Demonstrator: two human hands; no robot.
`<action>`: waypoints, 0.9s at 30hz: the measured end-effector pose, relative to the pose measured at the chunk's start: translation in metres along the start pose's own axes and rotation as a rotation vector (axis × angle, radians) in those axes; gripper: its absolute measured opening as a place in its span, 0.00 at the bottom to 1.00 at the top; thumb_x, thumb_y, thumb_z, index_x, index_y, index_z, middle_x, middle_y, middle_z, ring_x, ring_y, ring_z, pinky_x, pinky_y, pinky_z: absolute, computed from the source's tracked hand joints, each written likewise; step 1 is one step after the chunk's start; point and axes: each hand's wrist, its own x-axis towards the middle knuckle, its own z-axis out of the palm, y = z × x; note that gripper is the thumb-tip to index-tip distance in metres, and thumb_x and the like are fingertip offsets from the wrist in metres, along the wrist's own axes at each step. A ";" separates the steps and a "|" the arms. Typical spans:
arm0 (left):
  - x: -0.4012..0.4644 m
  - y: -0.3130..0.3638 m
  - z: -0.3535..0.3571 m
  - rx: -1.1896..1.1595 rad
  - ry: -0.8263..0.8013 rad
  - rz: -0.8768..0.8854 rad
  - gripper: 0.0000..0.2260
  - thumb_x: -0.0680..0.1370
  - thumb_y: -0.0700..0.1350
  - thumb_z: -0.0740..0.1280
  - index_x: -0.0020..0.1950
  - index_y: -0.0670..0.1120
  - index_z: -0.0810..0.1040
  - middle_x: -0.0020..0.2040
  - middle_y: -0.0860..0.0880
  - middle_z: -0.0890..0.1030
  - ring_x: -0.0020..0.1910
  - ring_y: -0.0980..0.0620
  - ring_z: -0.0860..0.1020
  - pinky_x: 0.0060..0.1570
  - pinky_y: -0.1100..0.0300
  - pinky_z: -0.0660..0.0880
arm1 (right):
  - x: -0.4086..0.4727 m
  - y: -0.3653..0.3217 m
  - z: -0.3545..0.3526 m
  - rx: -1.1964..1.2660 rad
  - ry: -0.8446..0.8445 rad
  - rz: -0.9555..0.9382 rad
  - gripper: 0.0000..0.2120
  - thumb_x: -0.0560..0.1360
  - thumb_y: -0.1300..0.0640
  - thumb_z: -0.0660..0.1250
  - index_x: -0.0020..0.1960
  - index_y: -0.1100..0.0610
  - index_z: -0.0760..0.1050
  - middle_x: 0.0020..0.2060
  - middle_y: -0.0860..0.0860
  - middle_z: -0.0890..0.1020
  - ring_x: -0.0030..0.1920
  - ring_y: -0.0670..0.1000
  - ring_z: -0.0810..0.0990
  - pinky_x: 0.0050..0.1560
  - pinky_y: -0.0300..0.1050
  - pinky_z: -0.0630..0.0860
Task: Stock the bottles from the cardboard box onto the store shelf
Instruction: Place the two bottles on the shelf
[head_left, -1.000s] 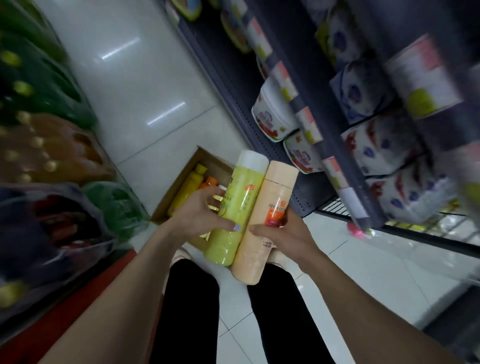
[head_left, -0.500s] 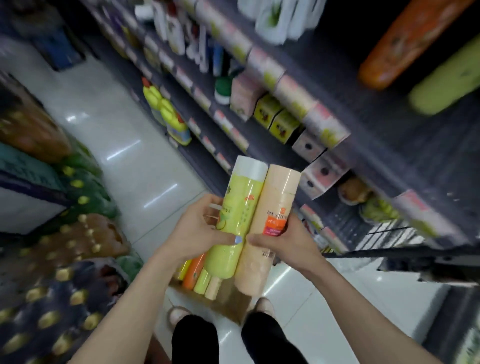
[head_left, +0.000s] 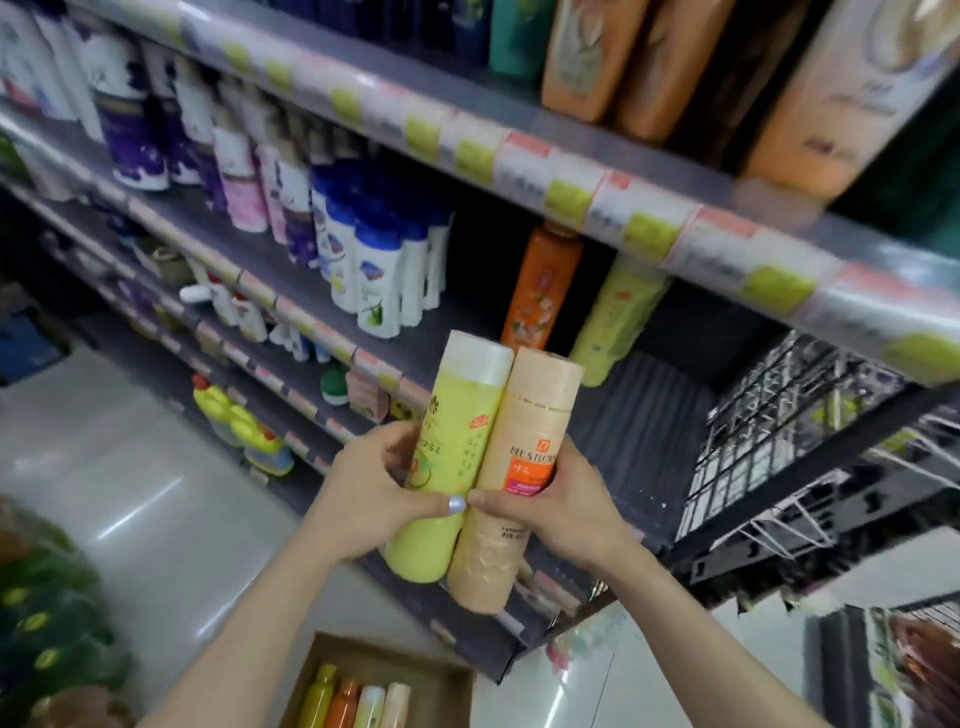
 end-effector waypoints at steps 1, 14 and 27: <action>0.007 0.010 0.003 0.012 -0.007 0.026 0.27 0.55 0.44 0.82 0.50 0.57 0.79 0.46 0.55 0.86 0.44 0.58 0.84 0.46 0.58 0.80 | 0.001 -0.005 -0.008 -0.008 0.033 -0.009 0.39 0.54 0.42 0.81 0.61 0.51 0.71 0.50 0.44 0.84 0.49 0.41 0.83 0.50 0.43 0.82; 0.081 0.063 0.075 0.117 0.081 0.239 0.33 0.58 0.46 0.81 0.61 0.48 0.76 0.54 0.48 0.78 0.51 0.50 0.78 0.51 0.57 0.75 | 0.012 -0.020 -0.077 -0.015 0.552 -0.019 0.34 0.59 0.49 0.81 0.59 0.52 0.67 0.49 0.46 0.80 0.47 0.45 0.80 0.45 0.41 0.78; 0.119 0.050 0.116 0.053 0.180 0.293 0.30 0.58 0.44 0.81 0.56 0.45 0.72 0.55 0.47 0.74 0.52 0.48 0.76 0.47 0.57 0.73 | 0.061 0.001 -0.094 -0.133 0.856 0.095 0.38 0.57 0.49 0.82 0.60 0.60 0.68 0.55 0.57 0.80 0.55 0.58 0.79 0.49 0.46 0.72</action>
